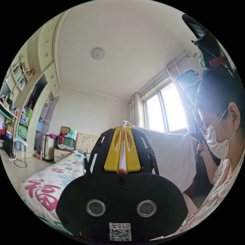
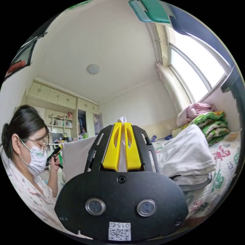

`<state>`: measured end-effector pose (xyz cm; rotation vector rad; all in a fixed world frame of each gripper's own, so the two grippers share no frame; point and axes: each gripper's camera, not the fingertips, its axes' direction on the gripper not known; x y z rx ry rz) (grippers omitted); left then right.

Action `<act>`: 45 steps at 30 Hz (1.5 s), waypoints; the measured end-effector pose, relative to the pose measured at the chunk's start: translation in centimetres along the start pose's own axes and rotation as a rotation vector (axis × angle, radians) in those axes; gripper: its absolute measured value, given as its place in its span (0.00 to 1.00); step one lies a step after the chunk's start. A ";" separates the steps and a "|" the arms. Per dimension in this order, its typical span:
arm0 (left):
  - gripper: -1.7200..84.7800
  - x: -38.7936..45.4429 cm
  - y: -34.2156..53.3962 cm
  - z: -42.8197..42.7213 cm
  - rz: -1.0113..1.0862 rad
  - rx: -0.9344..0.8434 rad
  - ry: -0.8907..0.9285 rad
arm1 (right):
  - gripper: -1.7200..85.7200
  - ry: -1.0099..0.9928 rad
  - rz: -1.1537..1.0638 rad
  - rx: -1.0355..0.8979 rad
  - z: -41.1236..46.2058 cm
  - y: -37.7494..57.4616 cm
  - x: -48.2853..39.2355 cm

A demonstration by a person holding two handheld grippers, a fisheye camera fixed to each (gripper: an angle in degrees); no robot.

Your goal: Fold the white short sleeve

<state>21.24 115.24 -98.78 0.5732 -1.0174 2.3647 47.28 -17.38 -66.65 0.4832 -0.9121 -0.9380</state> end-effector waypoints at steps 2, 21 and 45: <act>0.01 -1.0 -1.6 -3.2 0.021 0.014 -0.029 | 0.03 -0.078 0.024 -0.001 2.6 -0.7 -0.3; 0.02 -22.9 25.8 29.3 -0.110 -0.758 -0.230 | 0.03 0.145 0.126 -0.854 54.6 6.8 8.7; 0.11 -6.1 31.2 67.3 0.383 -1.000 -0.024 | 0.11 -0.180 -0.378 -0.985 52.0 0.6 -8.9</act>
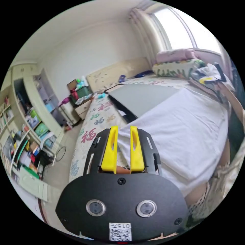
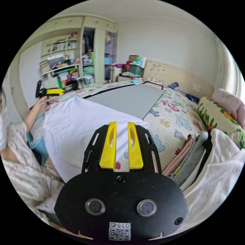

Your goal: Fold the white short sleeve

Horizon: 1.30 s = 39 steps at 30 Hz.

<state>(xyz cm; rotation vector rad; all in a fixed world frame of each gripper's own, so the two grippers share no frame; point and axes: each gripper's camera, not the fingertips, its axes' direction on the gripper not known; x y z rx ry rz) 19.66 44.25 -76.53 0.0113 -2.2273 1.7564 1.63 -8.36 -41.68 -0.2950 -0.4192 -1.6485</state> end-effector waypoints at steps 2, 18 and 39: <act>0.13 4.5 -2.2 -0.4 0.177 0.037 0.239 | 0.11 -0.155 -0.155 -0.020 -2.1 1.1 -3.7; 0.09 15.5 -15.7 22.8 0.424 -0.069 0.707 | 0.06 -0.189 -0.382 -0.351 3.7 -1.2 -15.7; 0.12 -12.6 -42.2 47.0 -0.411 0.327 0.261 | 0.10 0.073 0.146 0.070 16.6 -37.1 2.1</act>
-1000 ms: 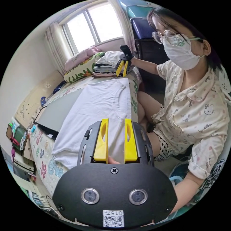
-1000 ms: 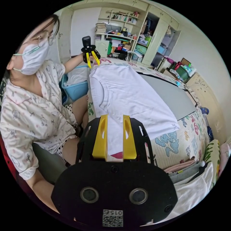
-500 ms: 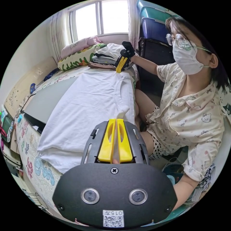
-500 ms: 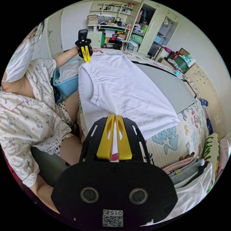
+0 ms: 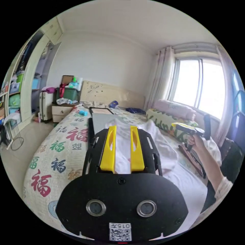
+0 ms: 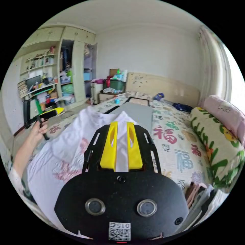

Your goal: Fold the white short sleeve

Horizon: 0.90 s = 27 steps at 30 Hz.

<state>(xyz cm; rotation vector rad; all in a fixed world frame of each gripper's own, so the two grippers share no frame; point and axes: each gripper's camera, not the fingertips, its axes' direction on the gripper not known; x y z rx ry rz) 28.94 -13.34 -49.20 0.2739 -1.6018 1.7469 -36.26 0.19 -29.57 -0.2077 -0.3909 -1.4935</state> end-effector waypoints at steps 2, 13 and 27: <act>0.13 3.5 2.9 1.1 0.141 -0.133 0.095 | 0.12 -0.156 -0.128 -0.154 2.6 2.0 -1.9; 0.14 16.3 16.5 7.8 0.549 -0.658 0.073 | 0.15 -0.047 -0.222 -0.448 10.7 4.0 1.6; 0.04 -0.8 23.6 -13.8 -0.069 -0.246 -0.277 | 0.03 0.392 0.376 -0.156 5.1 1.6 28.0</act>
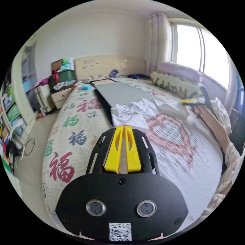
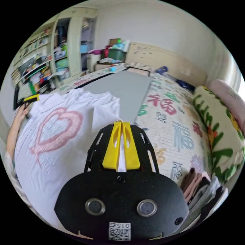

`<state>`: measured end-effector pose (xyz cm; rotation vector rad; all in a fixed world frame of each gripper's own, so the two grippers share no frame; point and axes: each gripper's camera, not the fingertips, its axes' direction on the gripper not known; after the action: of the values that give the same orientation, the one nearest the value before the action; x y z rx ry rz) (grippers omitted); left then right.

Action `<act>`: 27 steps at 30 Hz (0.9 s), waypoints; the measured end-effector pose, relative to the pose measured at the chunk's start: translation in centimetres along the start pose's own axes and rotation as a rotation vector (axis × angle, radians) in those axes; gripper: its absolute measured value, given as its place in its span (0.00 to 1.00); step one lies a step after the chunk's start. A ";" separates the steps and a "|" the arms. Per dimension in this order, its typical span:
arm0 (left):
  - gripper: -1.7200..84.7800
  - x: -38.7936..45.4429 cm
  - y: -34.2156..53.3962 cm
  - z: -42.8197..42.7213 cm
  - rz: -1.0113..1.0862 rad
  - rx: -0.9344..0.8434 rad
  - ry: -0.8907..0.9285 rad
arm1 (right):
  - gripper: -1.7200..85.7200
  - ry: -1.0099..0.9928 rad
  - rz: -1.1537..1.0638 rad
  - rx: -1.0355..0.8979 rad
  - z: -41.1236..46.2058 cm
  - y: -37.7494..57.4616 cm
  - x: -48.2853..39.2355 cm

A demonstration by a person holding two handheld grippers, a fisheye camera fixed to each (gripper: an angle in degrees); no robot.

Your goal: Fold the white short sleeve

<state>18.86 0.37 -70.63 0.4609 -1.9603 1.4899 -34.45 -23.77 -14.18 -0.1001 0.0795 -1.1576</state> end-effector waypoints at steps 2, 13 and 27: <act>0.06 -6.8 4.4 -2.8 -0.210 0.052 -0.213 | 0.05 0.070 0.265 0.058 -0.3 0.7 7.3; 0.13 -2.7 24.3 -22.7 -0.256 0.074 0.144 | 0.14 -0.398 0.098 0.059 -9.4 10.2 15.4; 0.15 21.8 73.8 -54.0 -0.310 0.340 0.189 | 0.18 -0.531 0.178 0.305 -20.8 48.0 27.0</act>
<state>-28.09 75.86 -101.12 0.7071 -1.4200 1.5988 17.59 -30.23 -40.86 -0.1235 -0.5464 -0.9231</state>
